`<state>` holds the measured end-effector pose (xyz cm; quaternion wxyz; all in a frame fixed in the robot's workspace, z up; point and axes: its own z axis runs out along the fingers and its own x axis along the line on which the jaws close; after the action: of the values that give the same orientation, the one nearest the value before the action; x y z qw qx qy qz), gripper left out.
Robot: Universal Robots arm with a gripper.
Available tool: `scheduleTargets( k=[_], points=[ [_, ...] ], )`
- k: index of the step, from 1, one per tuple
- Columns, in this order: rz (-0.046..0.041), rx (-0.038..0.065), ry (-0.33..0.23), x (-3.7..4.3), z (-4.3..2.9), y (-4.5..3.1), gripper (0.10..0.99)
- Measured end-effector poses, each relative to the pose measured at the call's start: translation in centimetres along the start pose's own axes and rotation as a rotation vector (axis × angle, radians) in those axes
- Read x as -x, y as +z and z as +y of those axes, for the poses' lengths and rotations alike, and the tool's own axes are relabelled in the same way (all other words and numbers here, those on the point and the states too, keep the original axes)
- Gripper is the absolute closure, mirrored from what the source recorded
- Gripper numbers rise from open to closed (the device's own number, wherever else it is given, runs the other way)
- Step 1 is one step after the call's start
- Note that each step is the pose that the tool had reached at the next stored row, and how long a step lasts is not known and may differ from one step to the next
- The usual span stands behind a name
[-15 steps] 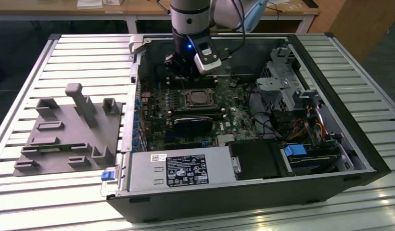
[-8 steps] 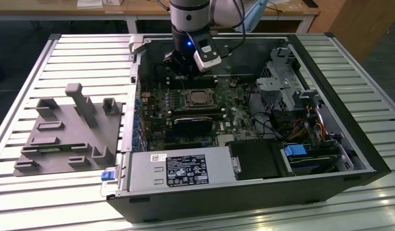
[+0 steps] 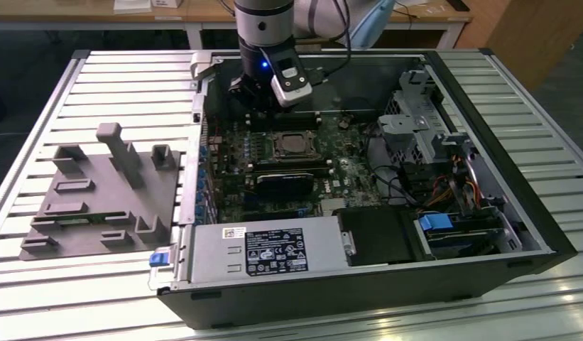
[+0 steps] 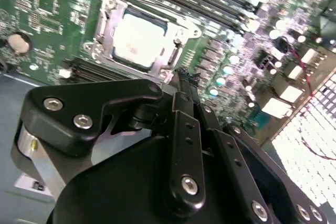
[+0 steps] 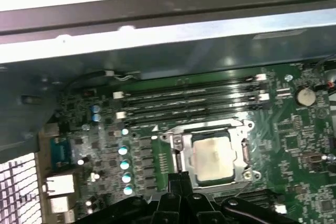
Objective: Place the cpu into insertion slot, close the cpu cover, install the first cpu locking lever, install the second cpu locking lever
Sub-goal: 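Install the first cpu locking lever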
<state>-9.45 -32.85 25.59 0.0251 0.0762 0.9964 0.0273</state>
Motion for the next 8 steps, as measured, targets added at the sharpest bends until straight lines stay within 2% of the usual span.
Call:
scheduleTargets(
  k=[4, 6, 8],
  points=[
    [-0.0026, 0.004, 0.0, -0.99, -0.15, -0.05, 0.984],
    [-0.0025, 0.018, 0.0, -1.34, -0.2, -0.07, 0.984],
    [-0.0006, 0.04, 0.001, -1.59, -0.24, -0.09, 0.984]
  ],
)
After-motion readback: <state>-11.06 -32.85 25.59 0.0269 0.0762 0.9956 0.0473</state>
